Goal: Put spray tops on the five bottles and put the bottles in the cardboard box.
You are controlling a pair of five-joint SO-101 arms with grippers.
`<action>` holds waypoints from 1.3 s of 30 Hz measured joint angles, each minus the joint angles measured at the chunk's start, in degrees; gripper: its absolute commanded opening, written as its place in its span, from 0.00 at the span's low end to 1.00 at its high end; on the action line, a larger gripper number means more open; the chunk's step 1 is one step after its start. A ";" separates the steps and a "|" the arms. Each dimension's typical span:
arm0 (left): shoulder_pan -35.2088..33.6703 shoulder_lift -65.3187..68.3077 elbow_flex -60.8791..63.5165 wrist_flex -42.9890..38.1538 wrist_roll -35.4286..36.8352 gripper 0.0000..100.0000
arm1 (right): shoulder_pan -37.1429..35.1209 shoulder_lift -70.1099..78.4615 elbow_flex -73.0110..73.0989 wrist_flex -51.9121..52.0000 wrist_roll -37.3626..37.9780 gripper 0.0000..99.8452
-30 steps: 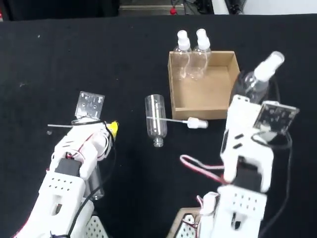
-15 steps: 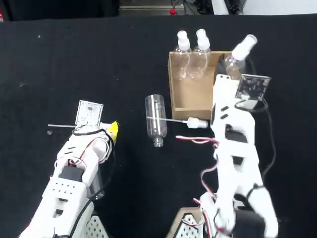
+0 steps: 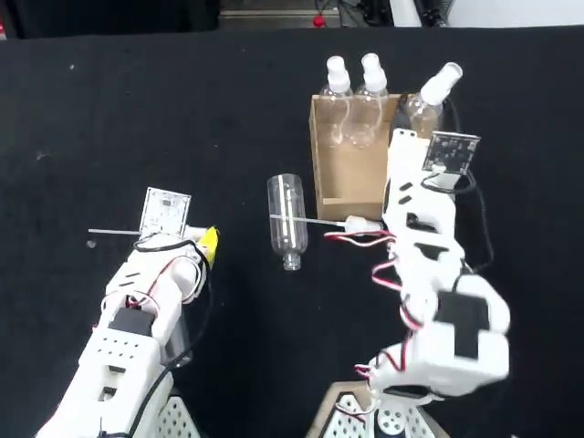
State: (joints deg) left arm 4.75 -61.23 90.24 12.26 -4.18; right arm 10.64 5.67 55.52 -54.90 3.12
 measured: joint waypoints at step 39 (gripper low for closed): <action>0.00 0.00 0.00 0.00 0.00 0.17 | 0.00 26.20 -19.43 -3.96 0.00 0.01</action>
State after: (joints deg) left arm 4.75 -61.23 90.24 12.26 -4.18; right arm 10.64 31.87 36.09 -58.86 3.12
